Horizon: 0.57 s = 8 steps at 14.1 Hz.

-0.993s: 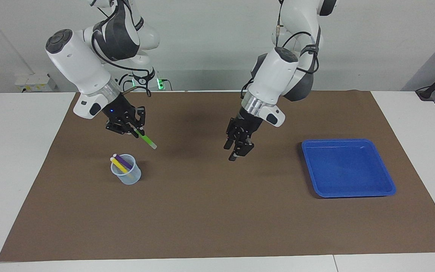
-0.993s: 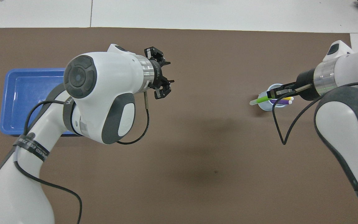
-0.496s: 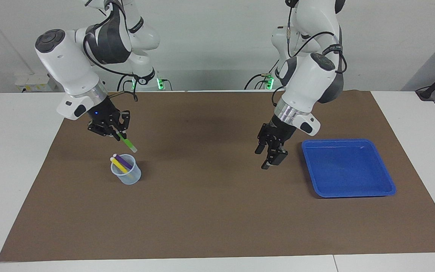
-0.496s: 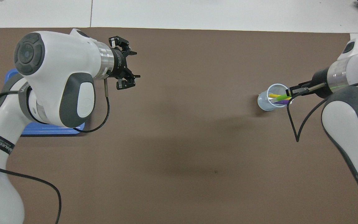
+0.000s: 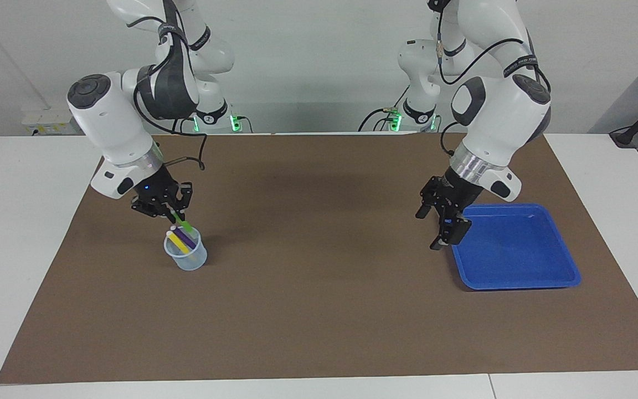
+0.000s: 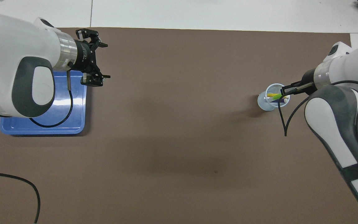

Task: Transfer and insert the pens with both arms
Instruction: 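Insert the green pen into the cup while the left gripper withdraws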

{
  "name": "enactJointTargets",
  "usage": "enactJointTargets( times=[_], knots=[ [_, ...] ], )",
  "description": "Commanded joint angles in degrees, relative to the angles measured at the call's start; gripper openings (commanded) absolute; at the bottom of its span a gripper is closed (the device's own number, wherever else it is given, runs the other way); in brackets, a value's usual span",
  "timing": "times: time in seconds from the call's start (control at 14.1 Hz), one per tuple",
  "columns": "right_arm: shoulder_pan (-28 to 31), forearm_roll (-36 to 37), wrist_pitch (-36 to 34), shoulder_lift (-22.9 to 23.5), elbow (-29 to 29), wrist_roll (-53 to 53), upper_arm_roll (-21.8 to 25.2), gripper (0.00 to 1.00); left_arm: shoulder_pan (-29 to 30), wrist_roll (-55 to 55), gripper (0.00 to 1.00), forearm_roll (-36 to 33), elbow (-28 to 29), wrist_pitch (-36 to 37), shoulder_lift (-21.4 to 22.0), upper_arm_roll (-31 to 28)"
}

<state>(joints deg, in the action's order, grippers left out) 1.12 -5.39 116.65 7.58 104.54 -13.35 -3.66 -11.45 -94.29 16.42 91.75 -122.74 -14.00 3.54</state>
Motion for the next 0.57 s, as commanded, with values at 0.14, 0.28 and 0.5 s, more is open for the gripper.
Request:
enactJointTargets(
  times=[0.14, 0.28, 0.5],
  knots=[
    [0.8, 1.3, 0.3, 0.4, 0.0, 1.1, -0.3, 0.00, 3.0, 11.2, 1.00, 0.1, -0.1, 6.9, 3.1, 0.2],
    [1.9, 1.3, 0.3, 0.2, 0.1, 0.9, -0.3, 0.00, 5.2, 20.3, 1.00, -0.9, 0.2, 10.3, 4.5, 0.3],
    [1.9, 1.3, 2.0, 0.4, 1.1, 1.4, -0.4, 0.03, 7.5, 31.2, 1.00, -2.5, 0.2, 15.3, 6.1, 0.2]
  ],
)
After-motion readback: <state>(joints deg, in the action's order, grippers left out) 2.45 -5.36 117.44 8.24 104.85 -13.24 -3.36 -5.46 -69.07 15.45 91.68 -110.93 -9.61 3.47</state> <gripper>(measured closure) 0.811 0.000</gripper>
